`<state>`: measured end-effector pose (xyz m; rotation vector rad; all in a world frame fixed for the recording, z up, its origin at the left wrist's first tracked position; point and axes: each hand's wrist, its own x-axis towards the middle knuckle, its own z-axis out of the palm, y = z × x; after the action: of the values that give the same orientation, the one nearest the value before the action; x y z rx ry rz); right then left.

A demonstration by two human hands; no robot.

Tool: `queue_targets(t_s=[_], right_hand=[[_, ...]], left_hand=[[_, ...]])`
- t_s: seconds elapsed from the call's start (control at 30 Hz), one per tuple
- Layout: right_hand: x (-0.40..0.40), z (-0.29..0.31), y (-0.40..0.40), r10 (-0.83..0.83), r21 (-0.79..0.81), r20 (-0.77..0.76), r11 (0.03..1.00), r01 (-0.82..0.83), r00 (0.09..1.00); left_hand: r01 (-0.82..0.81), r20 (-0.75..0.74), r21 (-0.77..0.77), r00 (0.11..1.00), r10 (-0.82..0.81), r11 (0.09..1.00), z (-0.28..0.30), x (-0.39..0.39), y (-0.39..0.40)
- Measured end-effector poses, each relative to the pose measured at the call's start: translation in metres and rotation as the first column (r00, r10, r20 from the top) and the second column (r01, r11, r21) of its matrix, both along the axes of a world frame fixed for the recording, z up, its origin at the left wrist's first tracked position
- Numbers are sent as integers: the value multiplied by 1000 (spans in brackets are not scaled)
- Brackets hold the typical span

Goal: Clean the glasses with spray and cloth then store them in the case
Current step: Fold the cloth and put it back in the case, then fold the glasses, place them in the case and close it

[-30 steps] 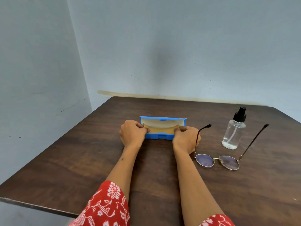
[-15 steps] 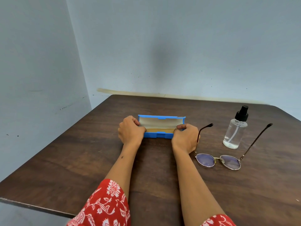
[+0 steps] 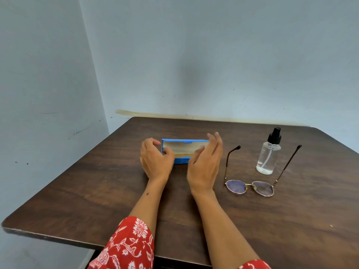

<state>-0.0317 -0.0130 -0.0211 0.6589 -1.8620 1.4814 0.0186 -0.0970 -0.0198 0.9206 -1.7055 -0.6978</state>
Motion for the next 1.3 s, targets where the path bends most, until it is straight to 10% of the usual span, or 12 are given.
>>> queue_targets(t_s=[0.17,0.33,0.47,0.6,0.73,1.3], right_hand=[[27,16,18,190,64,-373,982,-179,908],[29,27,56,49,-42,-476,996,-78,878],[9,33,101,-175,-240,-321,966,99,931],[-22,27,138,-250,-321,165,901,291,954],[-44,15,160,-94,-42,679,985,166,728],[-76,-5,174,22,158,631,975,-157,775]], left_hand=[[54,-197,-224,975,-99,973,0,4,27],[279,-83,-289,946,-315,916,-4,5,61],[491,83,-303,868,-490,817,-8,6,82],[581,154,-108,811,-564,807,-13,-2,97],[596,160,12,792,-589,803,-11,-8,109],[521,302,-36,819,-488,853,-7,-13,111]])
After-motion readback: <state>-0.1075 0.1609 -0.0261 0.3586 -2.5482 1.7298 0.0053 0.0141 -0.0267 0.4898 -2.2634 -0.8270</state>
